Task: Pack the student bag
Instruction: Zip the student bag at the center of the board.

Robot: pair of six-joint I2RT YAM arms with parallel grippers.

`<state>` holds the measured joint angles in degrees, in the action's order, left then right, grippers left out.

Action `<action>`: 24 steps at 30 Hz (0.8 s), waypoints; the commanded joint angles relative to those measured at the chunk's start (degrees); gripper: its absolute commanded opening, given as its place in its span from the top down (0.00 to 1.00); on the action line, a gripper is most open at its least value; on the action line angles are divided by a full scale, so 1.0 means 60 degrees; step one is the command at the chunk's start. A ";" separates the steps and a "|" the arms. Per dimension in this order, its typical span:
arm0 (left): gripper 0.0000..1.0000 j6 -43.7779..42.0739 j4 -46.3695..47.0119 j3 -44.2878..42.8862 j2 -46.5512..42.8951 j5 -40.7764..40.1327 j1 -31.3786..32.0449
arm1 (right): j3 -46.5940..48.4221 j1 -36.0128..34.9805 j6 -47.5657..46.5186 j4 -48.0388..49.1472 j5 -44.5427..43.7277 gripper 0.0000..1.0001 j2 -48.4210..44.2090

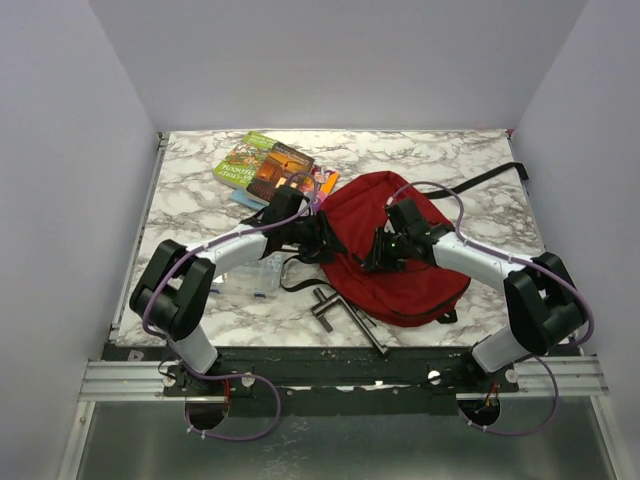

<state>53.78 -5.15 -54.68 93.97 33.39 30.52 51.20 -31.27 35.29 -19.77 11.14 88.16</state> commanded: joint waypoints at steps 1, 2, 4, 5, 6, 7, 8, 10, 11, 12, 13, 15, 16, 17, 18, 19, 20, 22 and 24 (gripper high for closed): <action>0.53 0.0130 0.0419 -0.0578 0.0626 0.0150 0.0084 | -0.0316 0.0012 -0.0806 0.0072 -0.0569 0.70 -0.0660; 0.55 0.0220 0.0437 -0.0577 0.0707 0.0176 0.0070 | -0.0264 0.0011 -0.1022 -0.0036 -0.0599 0.70 -0.0867; 0.56 0.0309 0.0440 -0.0395 0.0586 -0.0039 0.0047 | 0.0040 -0.0092 -0.1536 -0.0306 -0.0709 0.69 -0.1137; 0.56 0.0289 0.0434 -0.0332 0.0474 -0.0117 0.0027 | 0.0189 -0.0234 -0.1860 -0.0279 -0.0728 0.66 -0.1242; 0.56 0.0221 0.0408 -0.0286 0.0316 -0.0188 0.0012 | 0.0235 -0.0392 -0.2116 -0.0087 -0.0793 0.58 -0.1362; 0.56 0.0148 0.0246 -0.0266 0.0154 -0.0298 -0.0024 | 0.0282 -0.0583 -0.2310 0.0163 -0.0941 0.52 -0.1430; 0.56 0.0040 0.0120 -0.0183 -0.0076 -0.0423 -0.0067 | 0.0378 -0.0727 -0.2495 0.0278 -0.1077 0.51 -0.1424; 0.53 -0.0242 -0.0150 0.0078 -0.0654 -0.0851 -0.0156 | 0.0775 -0.1084 -0.2945 0.0167 -0.1669 0.50 -0.1198; 0.52 -0.0356 -0.0456 0.0176 -0.0917 -0.1140 -0.0225 | 0.0880 -0.1205 -0.3197 0.0222 -0.1799 0.49 -0.1073; 0.49 -0.0459 -0.0687 0.0268 -0.1192 -0.1354 -0.0297 | 0.0937 -0.1257 -0.3417 0.0340 -0.1656 0.49 -0.0912; 0.46 -0.0603 -0.0850 0.0327 -0.1466 -0.1425 -0.0385 | 0.0979 -0.1334 -0.3707 0.0487 -0.1509 0.49 -0.0711; 0.43 -0.0935 -0.1282 0.0366 -0.1901 -0.1694 -0.0505 | 0.1268 -0.1790 -0.4305 0.0453 -0.2083 0.49 -0.0231; 0.43 -0.1125 -0.1450 0.0427 -0.2111 -0.1792 -0.0563 | 0.1403 -0.2109 -0.4678 0.0495 -0.2556 0.49 -0.0042; 0.42 -0.1243 -0.1553 0.0593 -0.2382 -0.1933 -0.0623 | 0.1529 -0.2248 -0.4886 0.0519 -0.2887 0.50 0.0187; 0.41 -0.1263 -0.1547 0.0775 -0.2602 -0.2093 -0.0686 | 0.1664 -0.2324 -0.5000 0.0529 -0.3105 0.51 0.0371; 0.40 -0.1203 -0.1523 0.0948 -0.2795 -0.2198 -0.0739 | 0.1721 -0.2340 -0.5111 0.0670 -0.3214 0.53 0.0532; 0.40 -0.1212 -0.1504 0.1020 -0.2884 -0.2107 -0.0812 | 0.1733 -0.2358 -0.5274 0.0820 -0.3240 0.54 0.0661; 0.40 -0.1382 -0.1547 0.1066 -0.2933 -0.1794 -0.0839 | 0.1865 -0.2448 -0.5583 0.0903 -0.3460 0.56 0.1012; 0.39 -0.1355 -0.1503 0.1295 -0.3084 -0.1720 -0.0839 | 0.2129 -0.2593 -0.5779 0.0561 -0.3950 0.59 0.1389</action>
<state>48.01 -12.23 -49.58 76.79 23.79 25.76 60.62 -45.87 6.13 -16.27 -4.93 93.14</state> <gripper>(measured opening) 0.602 0.434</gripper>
